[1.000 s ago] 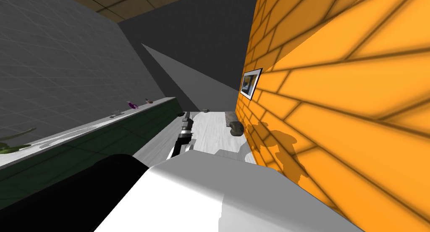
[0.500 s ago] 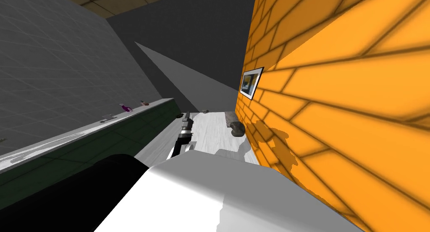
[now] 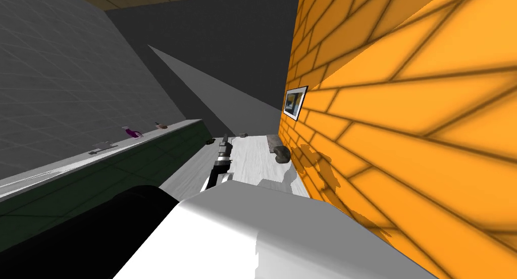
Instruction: Pull the door open
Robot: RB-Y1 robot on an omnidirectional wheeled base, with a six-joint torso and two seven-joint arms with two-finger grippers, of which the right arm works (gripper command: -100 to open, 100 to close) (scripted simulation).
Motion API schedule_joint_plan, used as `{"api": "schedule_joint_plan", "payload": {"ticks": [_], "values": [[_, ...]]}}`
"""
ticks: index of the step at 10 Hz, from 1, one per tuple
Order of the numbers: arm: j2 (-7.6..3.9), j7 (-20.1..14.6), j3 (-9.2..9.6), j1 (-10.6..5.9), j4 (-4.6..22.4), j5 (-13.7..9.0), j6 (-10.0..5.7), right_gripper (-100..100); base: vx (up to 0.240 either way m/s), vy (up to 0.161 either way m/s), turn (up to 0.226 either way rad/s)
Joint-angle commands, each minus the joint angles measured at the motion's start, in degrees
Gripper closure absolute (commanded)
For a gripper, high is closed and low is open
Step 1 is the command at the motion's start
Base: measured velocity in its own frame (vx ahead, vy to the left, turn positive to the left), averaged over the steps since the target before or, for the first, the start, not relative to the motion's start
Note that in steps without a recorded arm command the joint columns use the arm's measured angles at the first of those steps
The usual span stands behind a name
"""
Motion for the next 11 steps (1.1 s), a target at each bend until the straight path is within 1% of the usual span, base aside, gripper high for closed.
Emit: {"api": "schedule_joint_plan", "payload": {"ticks": [1, 2, 3, 4, 5, 6, 7, 8, 9, 10, 11], "values": [[-0.08, 0.52, 0.46, 0.84, -2.43, 0.44, 0.19, -100, 0.067, -0.111, -0.043], [-0.08, 0.52, 0.46, 0.84, -2.43, 0.44, 0.19, -100, 0.027, -0.049, 0.047], [-0.72, -0.81, 2.00, -0.54, -1.92, 1.94, 0.25, -100, 0.041, -0.075, -0.226], [-0.72, -0.81, 2.00, -0.54, -1.92, 1.94, 0.25, -100, 0.053, -0.069, -0.147], [-0.72, -0.81, 2.00, -0.54, -1.92, 1.94, 0.25, -100, 0.025, -0.029, 0.012], [-1.46, -2.19, 3.74, -2.09, -1.24, 3.68, 0.20, -100, 0.028, -0.072, -0.286], [-1.46, -2.19, 3.74, -2.09, -1.24, 3.68, 0.20, -100, 0.035, -0.065, -0.162], [-1.99, -3.10, 4.94, -3.12, -0.69, 4.93, 0.11, -100, 0.050, -0.073, -0.182], [-1.99, -3.10, 4.94, -3.12, -0.69, 4.93, 0.11, -100, 0.043, -0.058, -0.120], [-1.99, -3.10, 4.94, -3.12, -0.69, 4.93, 0.11, -100, 0.014, -0.021, 0.005], [-2.55, -3.95, 6.09, -4.11, -0.03, 6.23, -0.06, -100, 0.034, -0.040, -0.245]]}}
